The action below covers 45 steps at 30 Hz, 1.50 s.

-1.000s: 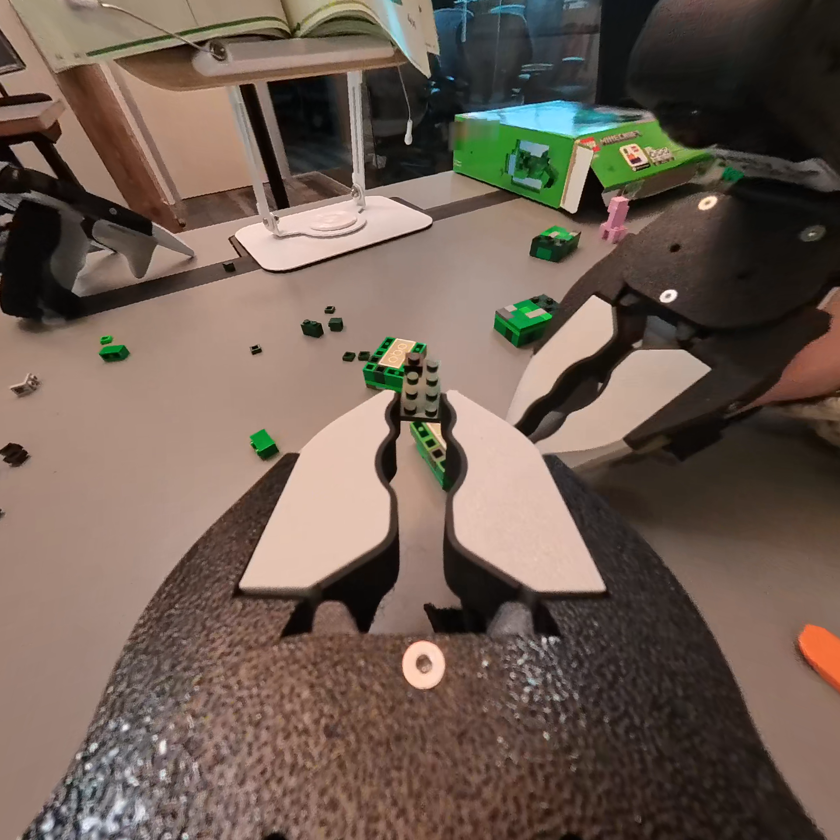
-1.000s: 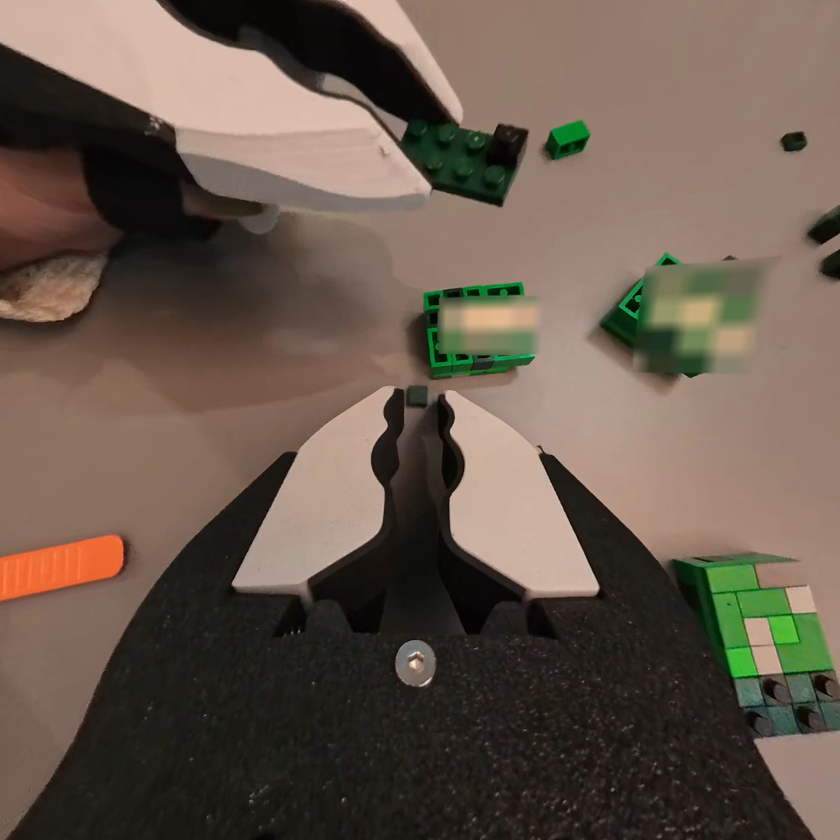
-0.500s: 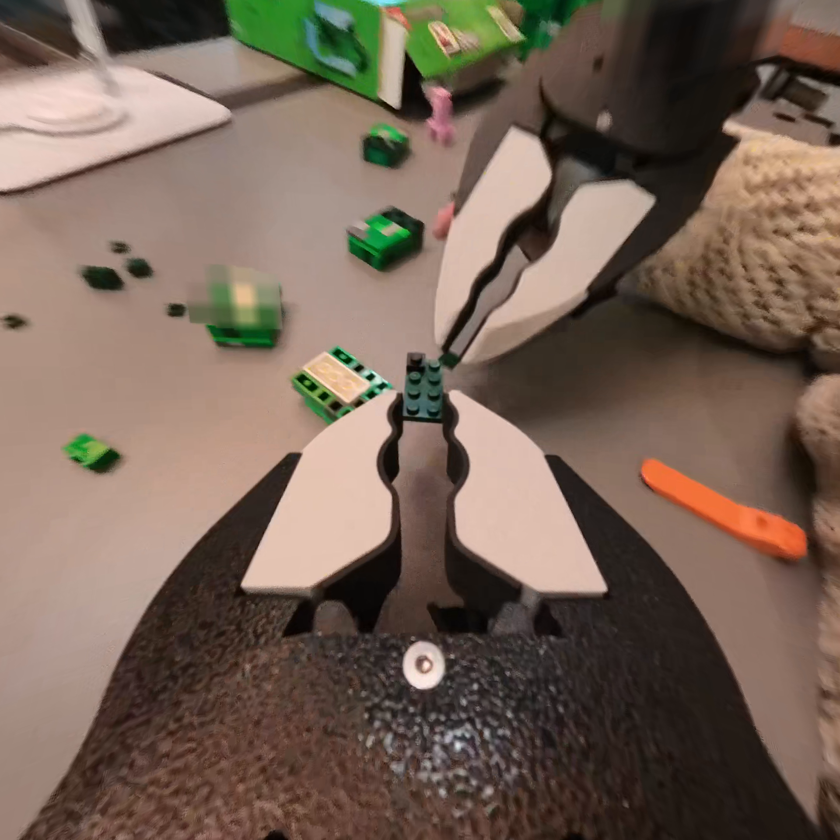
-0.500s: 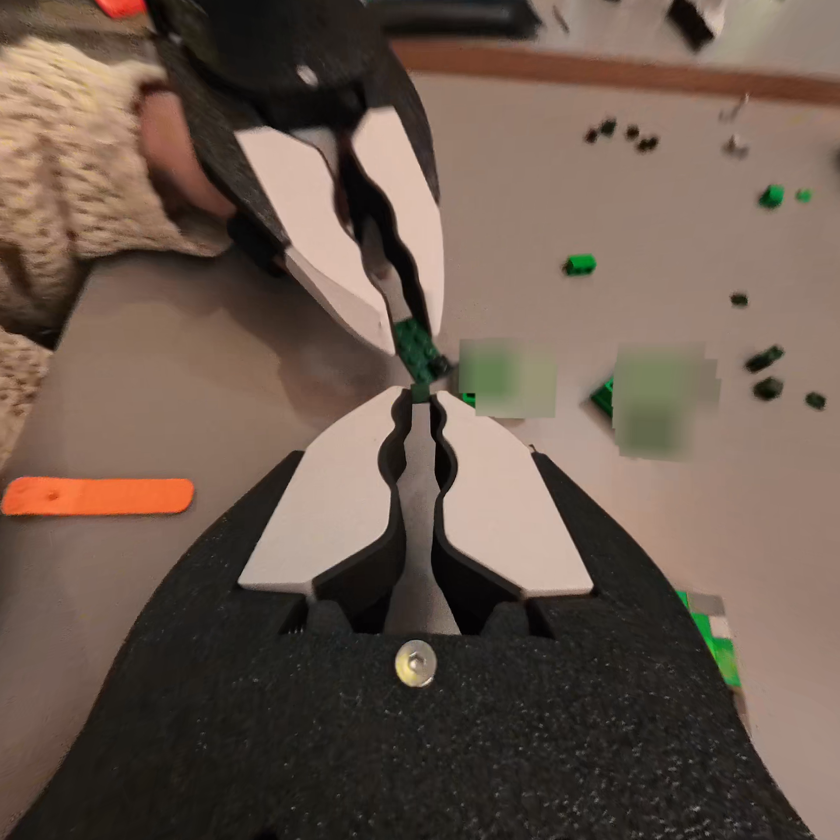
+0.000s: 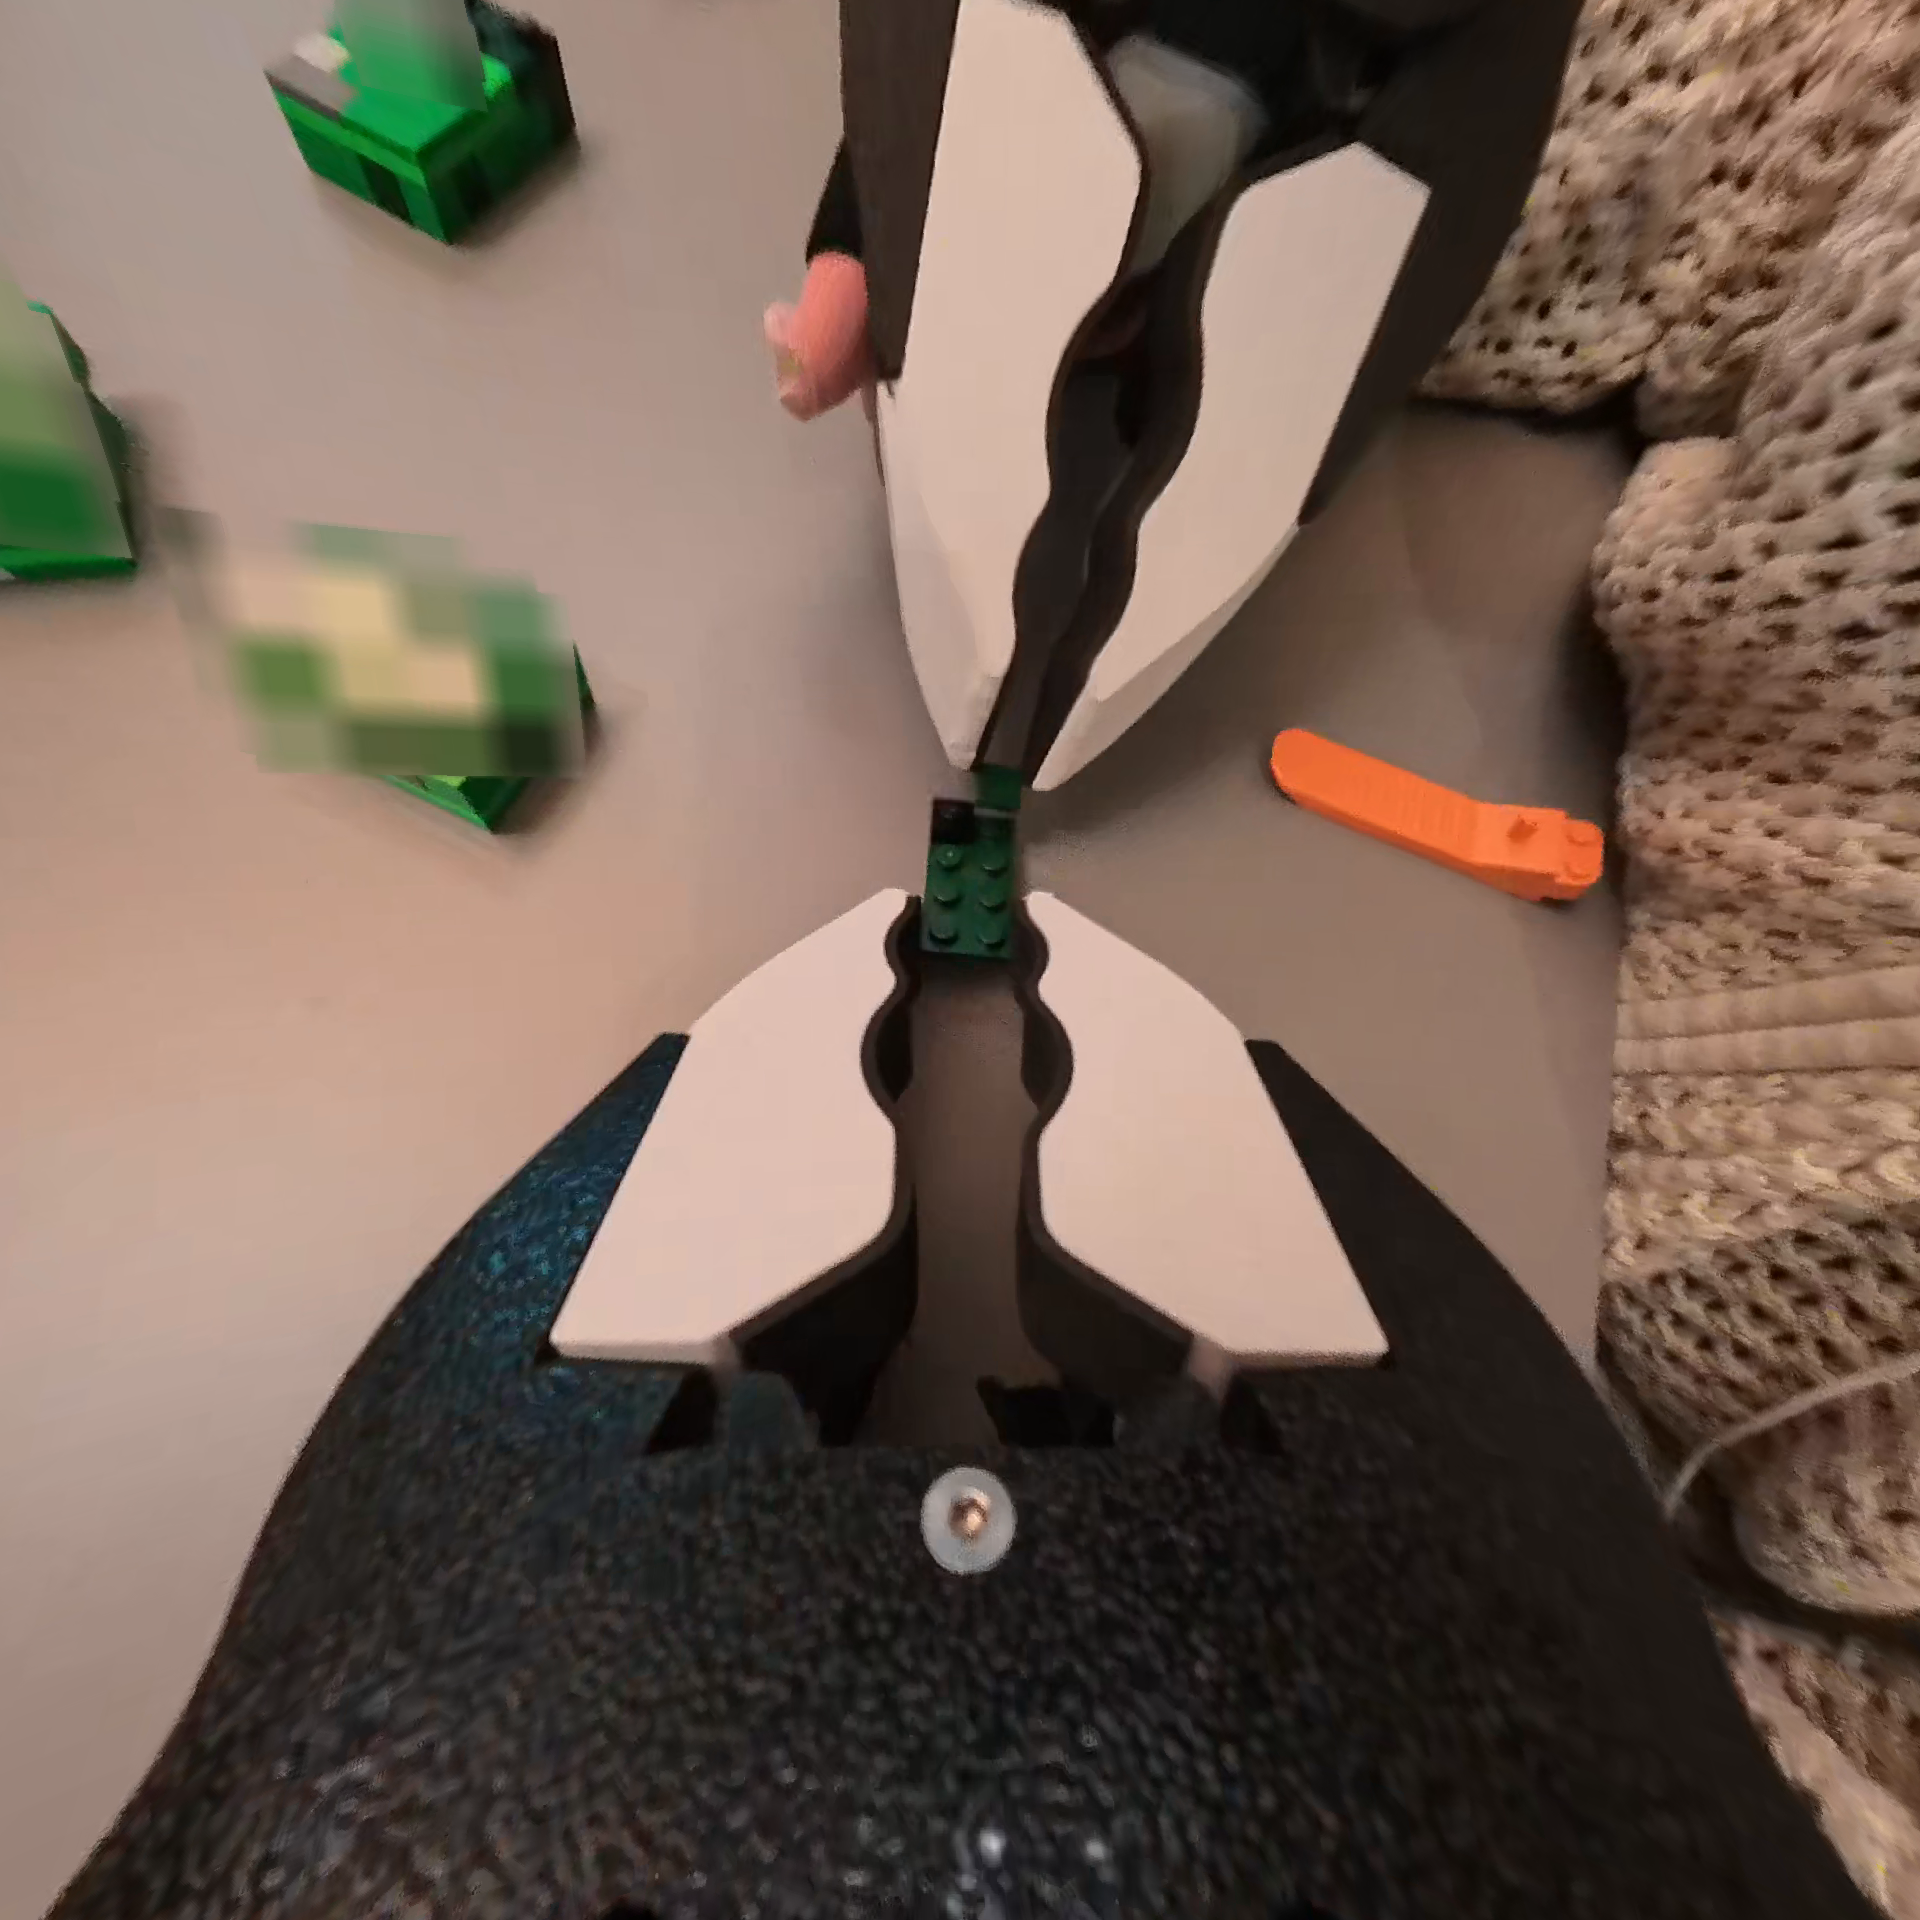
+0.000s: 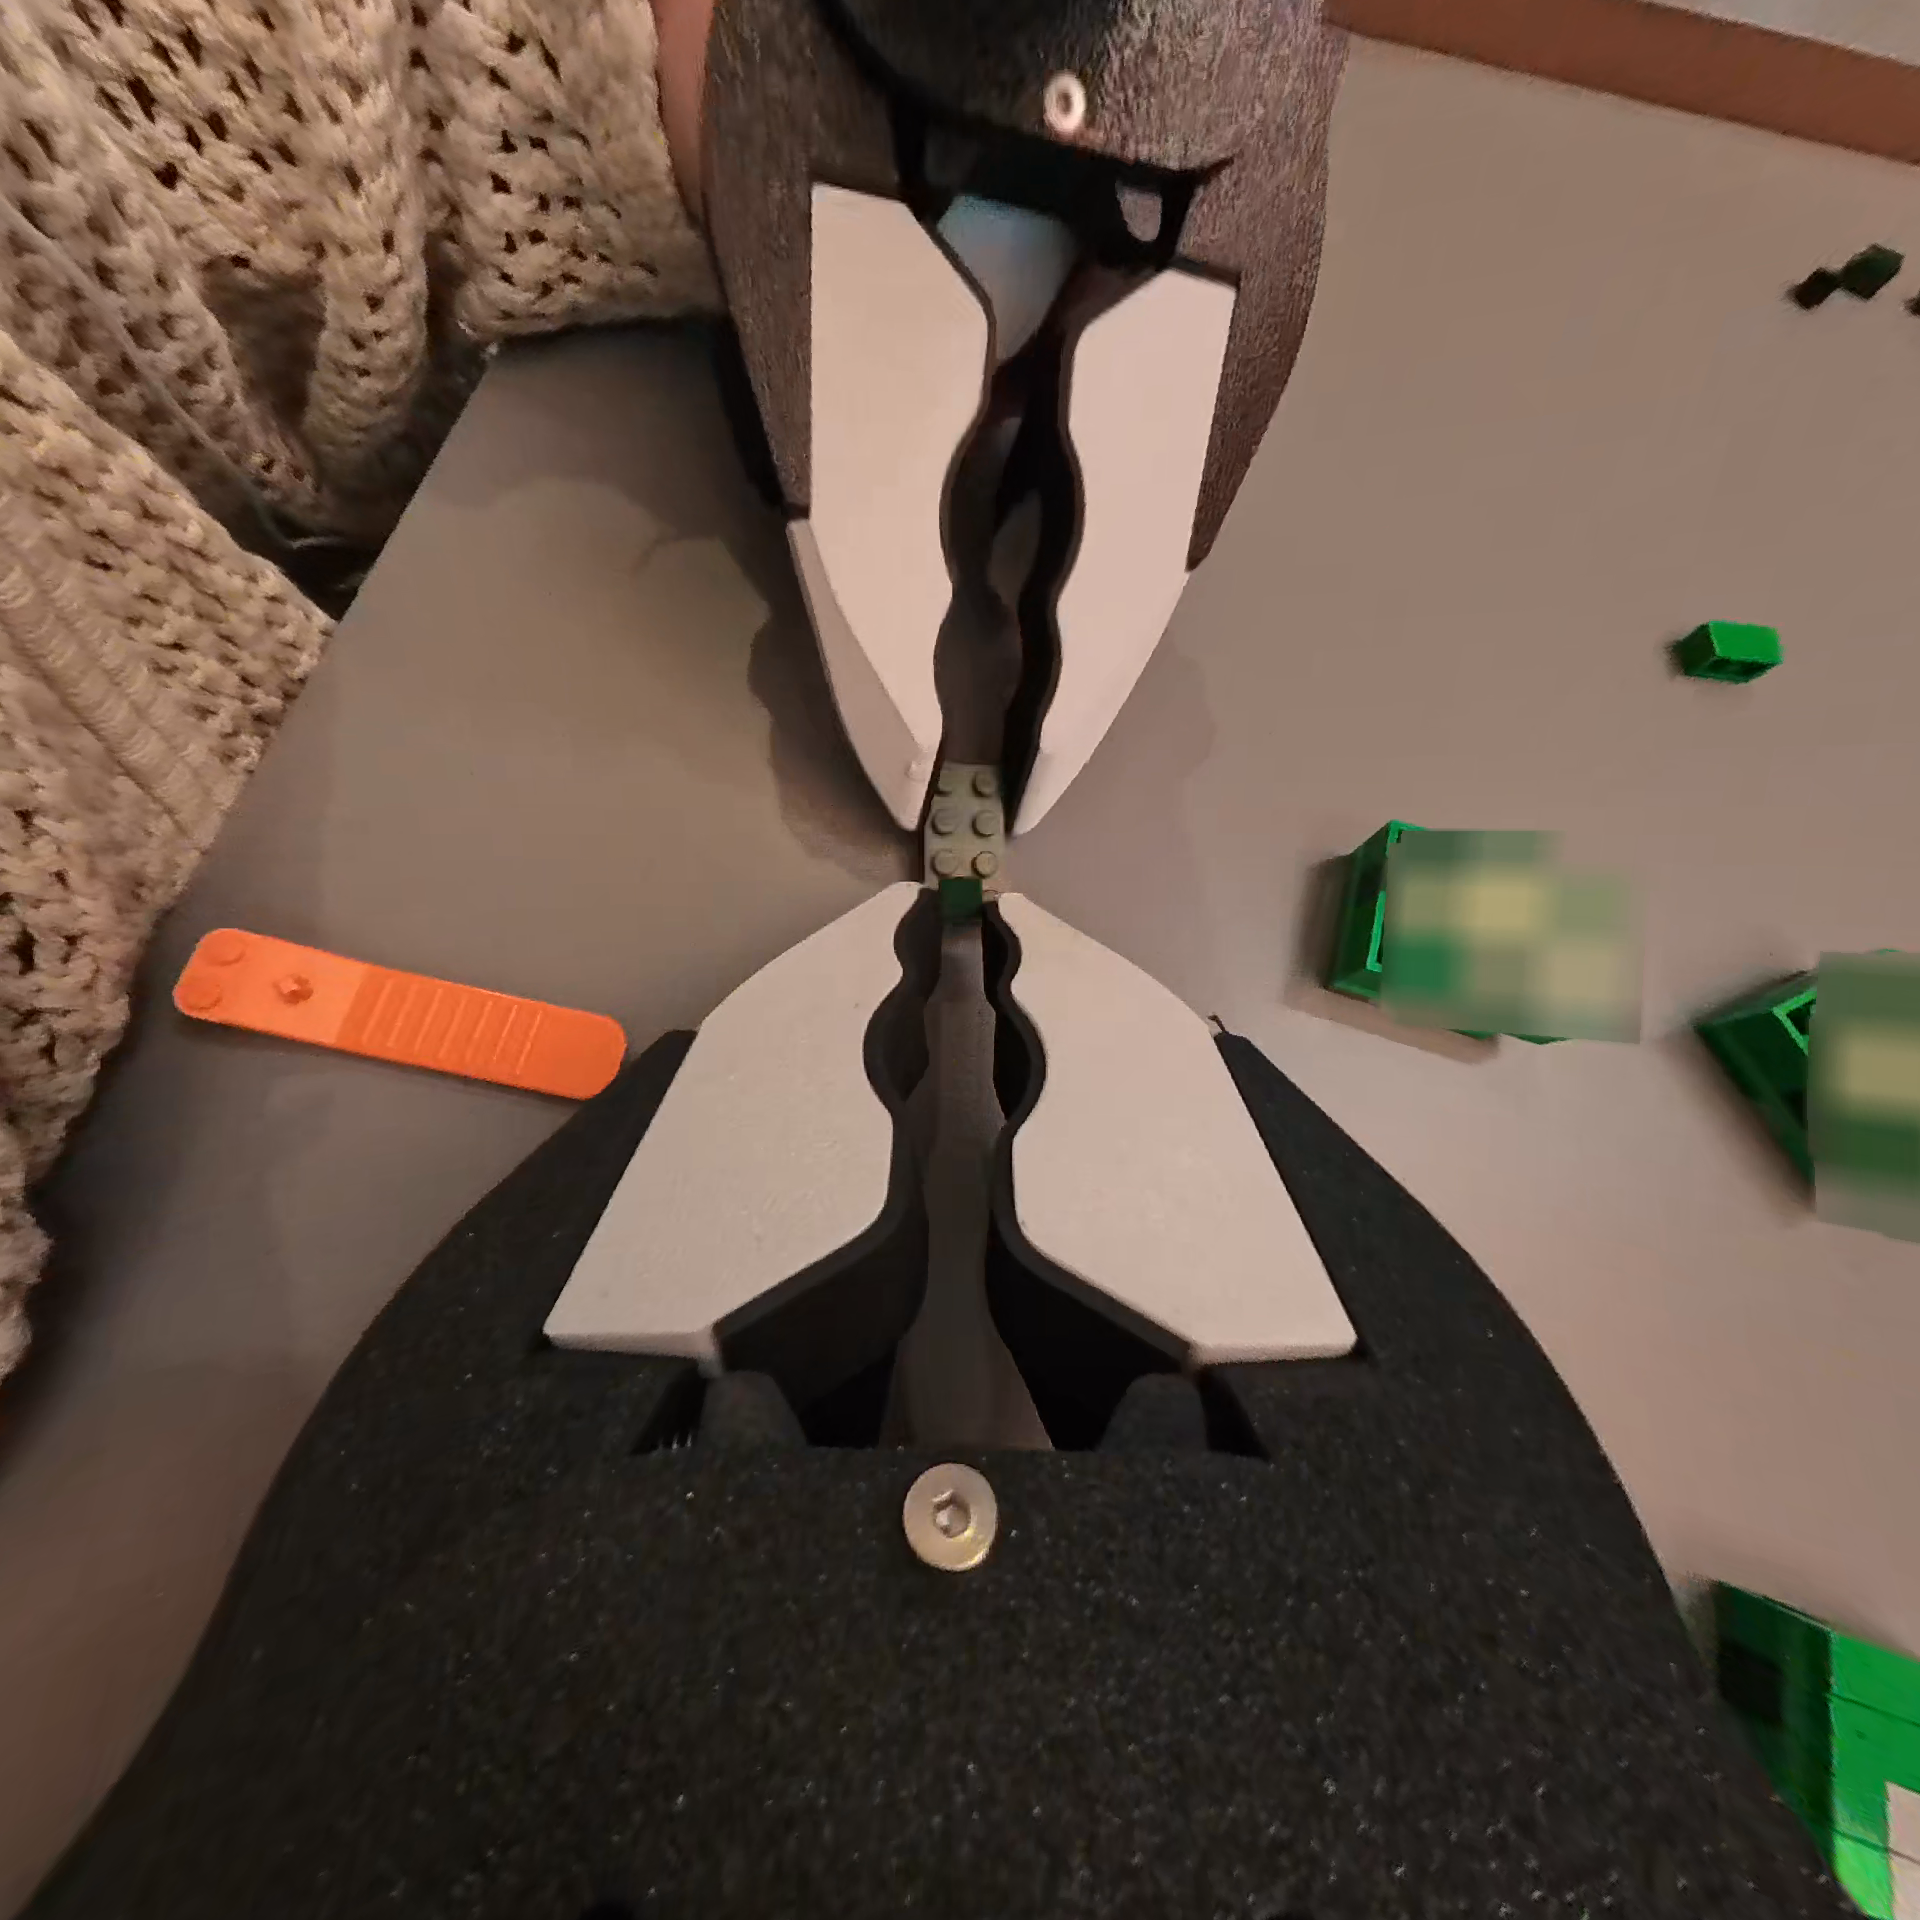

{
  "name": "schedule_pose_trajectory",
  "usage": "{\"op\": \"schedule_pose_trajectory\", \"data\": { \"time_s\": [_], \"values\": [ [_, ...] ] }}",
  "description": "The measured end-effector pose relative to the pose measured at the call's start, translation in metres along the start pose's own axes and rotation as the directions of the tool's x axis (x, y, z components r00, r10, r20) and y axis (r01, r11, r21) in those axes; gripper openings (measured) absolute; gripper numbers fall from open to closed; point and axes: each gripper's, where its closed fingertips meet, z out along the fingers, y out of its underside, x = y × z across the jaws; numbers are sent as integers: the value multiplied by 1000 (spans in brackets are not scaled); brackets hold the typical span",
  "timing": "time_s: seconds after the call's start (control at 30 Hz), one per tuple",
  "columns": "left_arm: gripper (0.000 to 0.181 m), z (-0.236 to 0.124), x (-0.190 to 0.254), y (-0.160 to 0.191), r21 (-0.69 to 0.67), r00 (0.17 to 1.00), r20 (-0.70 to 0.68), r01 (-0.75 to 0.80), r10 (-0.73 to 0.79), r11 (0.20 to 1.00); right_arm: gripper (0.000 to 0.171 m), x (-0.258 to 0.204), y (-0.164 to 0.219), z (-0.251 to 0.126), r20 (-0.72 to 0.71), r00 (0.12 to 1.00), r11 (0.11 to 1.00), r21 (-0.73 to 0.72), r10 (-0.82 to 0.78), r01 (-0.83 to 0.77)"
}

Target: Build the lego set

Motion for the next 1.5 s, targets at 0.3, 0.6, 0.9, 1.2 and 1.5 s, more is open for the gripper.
{"op": "schedule_pose_trajectory", "data": {
  "time_s": [0.3, 0.6, 0.9, 1.2, 1.5],
  "values": [
    [16, 0, -1, 0, 0, 1000, -11, 21, -21, 1000, 7, -4, 4, 5, -16, 999, 999, -19, -32, 32],
    [16, 1, -2, 0, 1, 1000, -2, 25, -25, 1000, 8, -2, 4, 5, -49, 998, 999, -27, -27, 26],
    [15, 1, -2, 0, 4, 1000, 1, 31, -31, 1000, 9, -2, 3, 5, -87, 996, 999, -20, -35, 33],
    [16, -1, -2, -2, 22, 996, -21, 82, -81, 996, 31, 2, -1, 1, -149, 987, 998, 16, -64, 67],
    [15, -13, -20, -14, 147, 987, 46, 148, -157, 978, 37, 26, -16, -11, -522, 778, 915, -13, -350, 404]
  ]
}}
